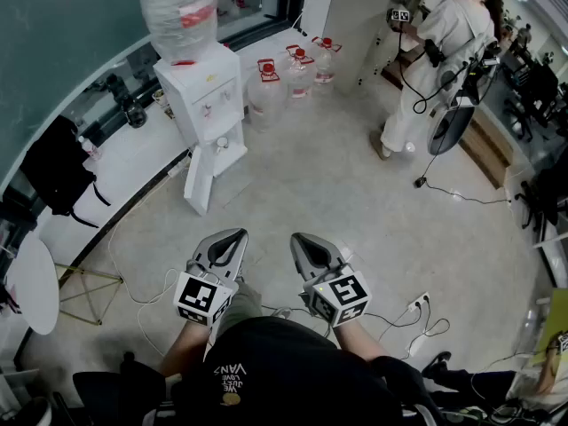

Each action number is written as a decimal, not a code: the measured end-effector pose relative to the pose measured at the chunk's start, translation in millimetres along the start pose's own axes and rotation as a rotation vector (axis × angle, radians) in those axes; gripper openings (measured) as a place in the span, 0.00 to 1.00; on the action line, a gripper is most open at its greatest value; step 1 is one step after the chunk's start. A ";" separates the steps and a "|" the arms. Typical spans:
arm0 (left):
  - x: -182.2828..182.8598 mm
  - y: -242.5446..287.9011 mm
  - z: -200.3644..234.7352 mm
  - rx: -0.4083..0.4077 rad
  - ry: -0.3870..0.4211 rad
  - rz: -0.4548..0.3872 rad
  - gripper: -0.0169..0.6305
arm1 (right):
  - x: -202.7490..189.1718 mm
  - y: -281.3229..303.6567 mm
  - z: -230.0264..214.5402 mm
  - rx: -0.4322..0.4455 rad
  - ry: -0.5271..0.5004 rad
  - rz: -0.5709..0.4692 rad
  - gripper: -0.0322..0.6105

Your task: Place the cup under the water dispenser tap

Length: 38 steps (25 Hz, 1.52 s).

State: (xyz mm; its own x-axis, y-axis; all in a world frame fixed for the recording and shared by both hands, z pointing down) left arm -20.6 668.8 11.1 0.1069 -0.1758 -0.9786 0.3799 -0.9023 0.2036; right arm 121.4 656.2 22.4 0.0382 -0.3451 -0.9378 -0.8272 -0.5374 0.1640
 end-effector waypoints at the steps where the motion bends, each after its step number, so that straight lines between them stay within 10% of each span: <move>1: -1.3 4.9 3.7 -0.002 0.000 0.003 0.06 | 1.3 5.2 -2.5 0.008 0.007 -0.010 0.12; 26: -22.7 192.7 247.7 -0.213 0.060 0.068 0.06 | 28.1 257.6 -100.9 -0.165 0.076 0.007 0.12; 38: -47.0 278.7 274.1 -0.213 0.050 0.129 0.14 | 30.2 301.1 -169.9 -0.141 0.112 0.052 0.12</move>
State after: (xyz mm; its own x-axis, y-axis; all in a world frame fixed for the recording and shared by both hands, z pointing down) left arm -171.6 317.7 105.7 0.2101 -0.2594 -0.9426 0.5447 -0.7696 0.3332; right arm -31.3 353.1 95.5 0.0663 -0.4541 -0.8885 -0.7435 -0.6163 0.2595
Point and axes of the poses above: the fingertips, and each gripper's own axes: y forward along the fingers, z to its left, x out of its top, the point moved 4 cm from there along -y, backward along the fingers, and after that the axes turned 11 degrees about x, right-handed, at the moved point
